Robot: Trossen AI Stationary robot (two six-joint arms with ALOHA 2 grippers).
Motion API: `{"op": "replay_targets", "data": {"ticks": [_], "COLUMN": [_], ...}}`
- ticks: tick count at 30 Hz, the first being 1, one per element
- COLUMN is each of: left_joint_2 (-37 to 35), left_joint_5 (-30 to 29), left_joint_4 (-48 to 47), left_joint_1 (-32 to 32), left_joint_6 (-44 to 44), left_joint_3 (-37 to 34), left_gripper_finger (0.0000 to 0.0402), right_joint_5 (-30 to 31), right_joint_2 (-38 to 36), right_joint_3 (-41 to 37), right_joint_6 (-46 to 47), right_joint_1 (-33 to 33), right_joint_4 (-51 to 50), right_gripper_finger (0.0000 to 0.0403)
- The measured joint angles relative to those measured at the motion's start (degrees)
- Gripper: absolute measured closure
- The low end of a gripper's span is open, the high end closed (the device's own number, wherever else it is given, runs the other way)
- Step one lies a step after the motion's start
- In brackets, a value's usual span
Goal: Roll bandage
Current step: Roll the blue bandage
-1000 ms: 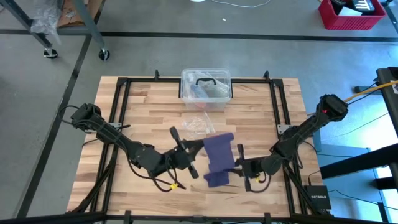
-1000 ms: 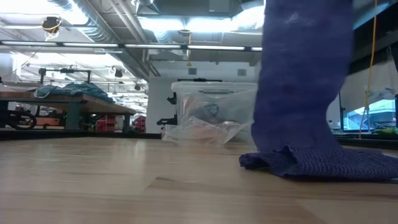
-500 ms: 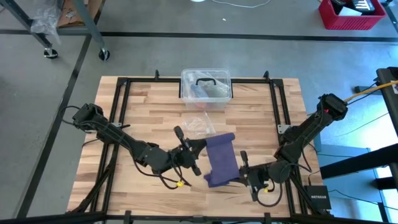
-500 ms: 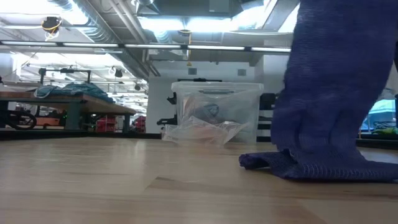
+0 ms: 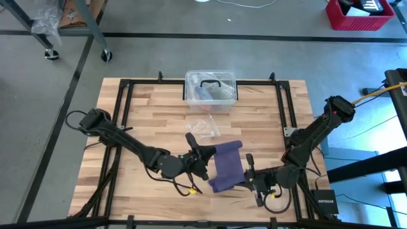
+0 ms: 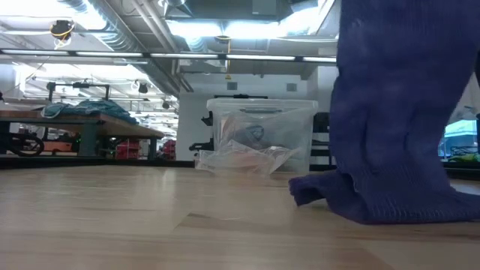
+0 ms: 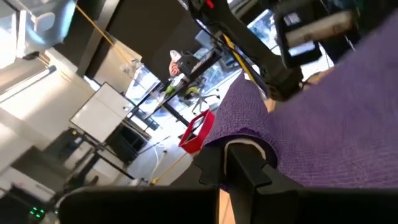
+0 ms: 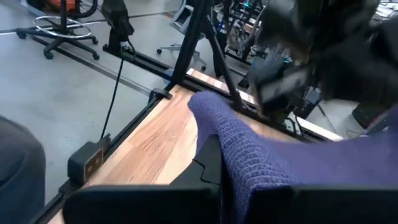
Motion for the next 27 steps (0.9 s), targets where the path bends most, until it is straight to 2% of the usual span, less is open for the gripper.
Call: {"op": "replay_targets", "data": {"ticks": [7, 15, 22, 27], "left_joint_2": [2.6, 3.3, 3.3, 3.3], "left_joint_5": [2.4, 11.7, 12.8, 12.8], "left_joint_4": [0.0, -2.6, -2.3, -2.2], "left_joint_1": [1.1, 3.3, 4.5, 4.8], "left_joint_6": [-1.1, -14.2, -19.3, -19.7], "left_joint_3": [0.0, 0.0, 0.0, 0.0], "left_gripper_finger": [0.0402, 0.0402, 0.0401, 0.0401], "right_joint_5": [5.7, 8.8, 8.4, 3.4], "right_joint_2": [0.0, -2.9, -8.4, -9.3], "right_joint_3": [6.8, 16.2, 17.4, 17.4], "right_joint_6": [-1.7, -1.6, 1.5, 6.4], "right_joint_1": [1.0, -1.9, -8.8, -14.1], "right_joint_4": [-6.5, -19.2, -20.9, -26.0], "right_gripper_finger": [0.0398, 0.0398, 0.0398, 0.0398]}}
